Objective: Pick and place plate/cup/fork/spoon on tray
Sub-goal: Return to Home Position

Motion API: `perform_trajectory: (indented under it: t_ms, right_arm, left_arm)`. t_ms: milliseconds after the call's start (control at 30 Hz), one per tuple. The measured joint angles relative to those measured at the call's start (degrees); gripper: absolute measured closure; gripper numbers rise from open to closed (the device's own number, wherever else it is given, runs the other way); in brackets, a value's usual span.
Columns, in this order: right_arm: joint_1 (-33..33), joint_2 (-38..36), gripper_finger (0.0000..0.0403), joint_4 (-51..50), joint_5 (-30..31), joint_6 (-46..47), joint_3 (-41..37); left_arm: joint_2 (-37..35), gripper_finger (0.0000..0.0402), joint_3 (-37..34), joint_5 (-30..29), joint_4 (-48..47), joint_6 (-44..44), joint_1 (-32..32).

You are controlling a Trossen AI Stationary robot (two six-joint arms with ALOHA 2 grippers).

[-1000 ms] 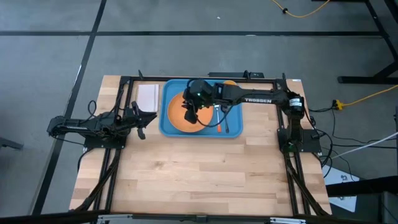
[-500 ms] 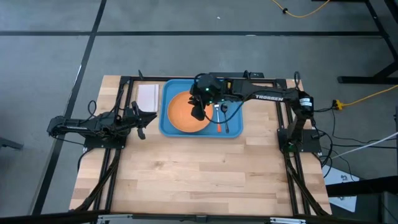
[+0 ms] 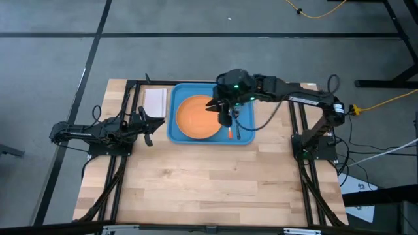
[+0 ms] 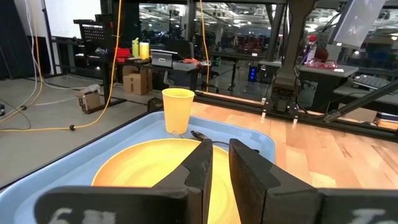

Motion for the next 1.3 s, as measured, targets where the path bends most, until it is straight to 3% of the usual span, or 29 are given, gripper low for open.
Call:
perform_trajectory:
  t_ms: [167, 333, 467, 600, 1000, 1300]
  right_arm:
    - [0.2, -5.7, 0.0317, -3.1, -5.3, -2.7, -2.2]
    - [0.3, -14.0, 0.0317, 5.6, -9.8, -2.7, -14.8]
    - [0.2, -21.5, 0.0317, 18.1, -9.8, 1.8, -27.1]
    - [0.2, -28.5, 0.0317, 23.7, -11.2, 4.1, -35.5]
    - [0.2, -44.9, 0.0317, 25.6, -11.2, 4.8, -44.2]
    - [0.3, -59.6, 0.0317, 36.5, -10.7, 6.3, -60.8]
  left_arm:
    - [0.0, 0.0354, 0.0, 0.0, 0.0, 0.0, 0.0]
    - [0.0, 0.0354, 0.0, 0.0, 0.0, 0.0, 0.0]
    - [0.0, 0.0354, 0.0, 0.0, 0.0, 0.0, 0.0]
    - [0.0, 0.0354, 0.0, 0.0, 0.0, 0.0, 0.0]
    - [0.0, 0.0354, 0.0, 0.0, 0.0, 0.0, 0.0]
    - [0.0, 0.0354, 0.0, 0.0, 0.0, 0.0, 0.0]
